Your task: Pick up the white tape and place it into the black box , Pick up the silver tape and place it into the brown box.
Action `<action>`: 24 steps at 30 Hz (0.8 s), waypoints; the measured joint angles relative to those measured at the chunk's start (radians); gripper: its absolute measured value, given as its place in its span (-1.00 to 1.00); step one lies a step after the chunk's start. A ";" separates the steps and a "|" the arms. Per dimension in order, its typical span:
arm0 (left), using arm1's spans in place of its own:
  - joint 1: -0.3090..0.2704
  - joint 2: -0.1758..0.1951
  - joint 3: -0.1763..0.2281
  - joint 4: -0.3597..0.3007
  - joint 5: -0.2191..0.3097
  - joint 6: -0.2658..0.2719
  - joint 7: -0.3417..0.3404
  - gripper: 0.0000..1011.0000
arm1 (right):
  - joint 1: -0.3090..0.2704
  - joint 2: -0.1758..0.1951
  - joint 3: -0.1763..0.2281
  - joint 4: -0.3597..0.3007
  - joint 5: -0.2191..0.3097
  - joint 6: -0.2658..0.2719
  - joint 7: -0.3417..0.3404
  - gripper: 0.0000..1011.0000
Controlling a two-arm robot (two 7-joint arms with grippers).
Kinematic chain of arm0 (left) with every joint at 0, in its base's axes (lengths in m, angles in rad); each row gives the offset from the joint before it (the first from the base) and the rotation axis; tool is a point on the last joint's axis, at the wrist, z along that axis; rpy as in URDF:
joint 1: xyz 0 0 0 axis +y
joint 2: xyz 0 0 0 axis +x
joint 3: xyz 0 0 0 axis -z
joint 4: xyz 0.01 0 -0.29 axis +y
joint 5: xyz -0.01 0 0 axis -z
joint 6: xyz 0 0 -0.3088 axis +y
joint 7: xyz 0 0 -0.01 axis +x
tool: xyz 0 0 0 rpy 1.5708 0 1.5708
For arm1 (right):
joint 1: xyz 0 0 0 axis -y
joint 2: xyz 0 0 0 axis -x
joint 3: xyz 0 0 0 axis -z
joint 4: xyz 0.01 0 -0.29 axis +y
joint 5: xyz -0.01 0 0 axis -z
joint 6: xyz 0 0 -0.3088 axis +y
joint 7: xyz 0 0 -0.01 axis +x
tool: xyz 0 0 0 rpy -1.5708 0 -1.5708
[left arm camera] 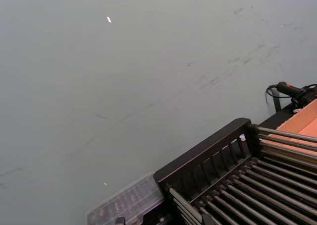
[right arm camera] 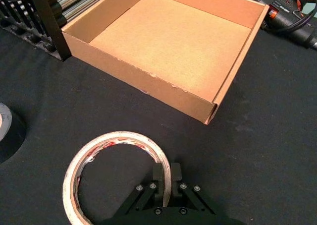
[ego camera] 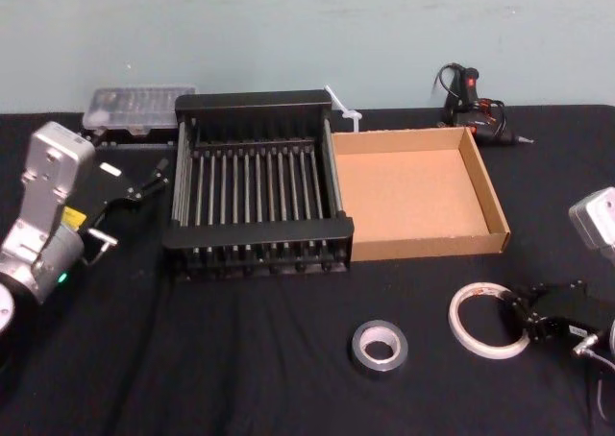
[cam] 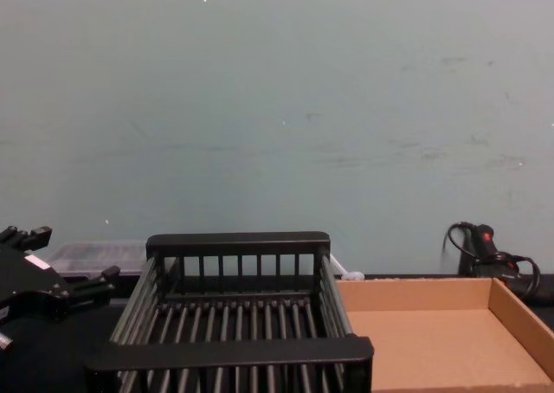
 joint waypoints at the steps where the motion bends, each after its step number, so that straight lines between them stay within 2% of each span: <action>1: 0.000 0.000 0.000 0.000 0.000 0.000 0.000 0.98 | 0.000 0.000 0.000 0.000 0.000 0.000 0.000 -0.81; 24: 0.000 0.000 0.000 0.000 0.000 0.000 0.000 0.98 | -0.006 -0.001 0.006 -0.006 -0.007 -0.010 0.003 -0.82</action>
